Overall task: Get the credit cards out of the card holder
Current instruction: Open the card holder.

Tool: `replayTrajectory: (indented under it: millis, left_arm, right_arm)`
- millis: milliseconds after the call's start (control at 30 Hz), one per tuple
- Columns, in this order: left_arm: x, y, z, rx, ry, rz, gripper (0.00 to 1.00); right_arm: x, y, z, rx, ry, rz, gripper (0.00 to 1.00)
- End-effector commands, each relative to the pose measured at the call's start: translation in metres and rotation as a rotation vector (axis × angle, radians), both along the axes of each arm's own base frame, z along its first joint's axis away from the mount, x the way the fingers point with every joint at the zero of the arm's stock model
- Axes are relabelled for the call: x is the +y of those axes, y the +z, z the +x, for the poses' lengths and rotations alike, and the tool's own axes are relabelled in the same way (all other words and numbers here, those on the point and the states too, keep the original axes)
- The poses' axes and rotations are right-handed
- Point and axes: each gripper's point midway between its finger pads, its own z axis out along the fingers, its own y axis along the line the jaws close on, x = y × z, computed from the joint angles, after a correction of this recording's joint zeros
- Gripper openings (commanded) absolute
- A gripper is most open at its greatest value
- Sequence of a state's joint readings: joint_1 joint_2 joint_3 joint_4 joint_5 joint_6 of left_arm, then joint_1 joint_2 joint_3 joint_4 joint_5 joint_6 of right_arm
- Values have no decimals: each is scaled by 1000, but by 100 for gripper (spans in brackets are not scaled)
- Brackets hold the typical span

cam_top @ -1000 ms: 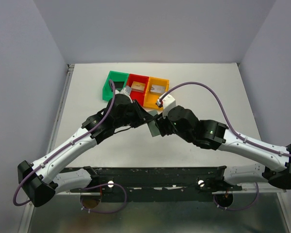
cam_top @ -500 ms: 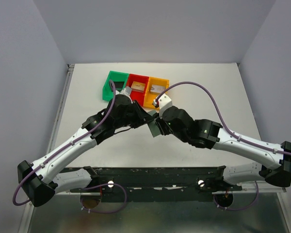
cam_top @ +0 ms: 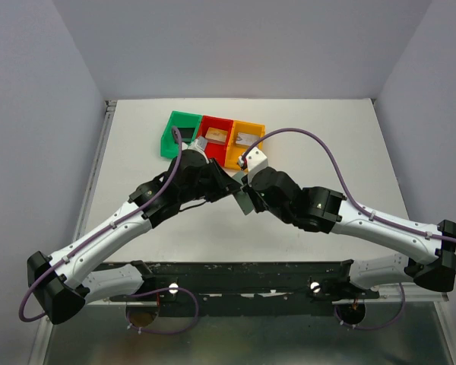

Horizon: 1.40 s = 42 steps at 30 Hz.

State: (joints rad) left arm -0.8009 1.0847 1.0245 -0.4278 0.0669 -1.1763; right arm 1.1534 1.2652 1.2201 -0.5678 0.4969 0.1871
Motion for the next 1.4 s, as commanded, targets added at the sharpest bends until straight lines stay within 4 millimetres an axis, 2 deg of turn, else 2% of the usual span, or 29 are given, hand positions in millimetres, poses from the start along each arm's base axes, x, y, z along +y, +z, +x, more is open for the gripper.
replayTrajectory:
  millis: [0,300,1100,1200,1300,1367]
  left_arm:
    - [-6,29,-8,-52,-33,-95,0]
    - [-1,25,-9,-66,-29,-77,0]
    - [-4,18,-14,-84,-89,-48,0]
    - [-4,17,-16,-84,-94,-51,0]
    - [-4,17,-16,-82,-96,-53,0]
    - [-5,18,-16,-84,-102,-54,0]
  right_arm:
    - [-7,-3,3,-8,-41,-43,13]
    - [-12,1,5,-21,-64,-48,0]
    - [-36,25,8,-79,-124,-38,0]
    - [-36,26,7,-79,-122,-33,0]
    - [-29,28,-1,-64,-50,17,0]
    - [-23,34,-8,-83,17,72,22]
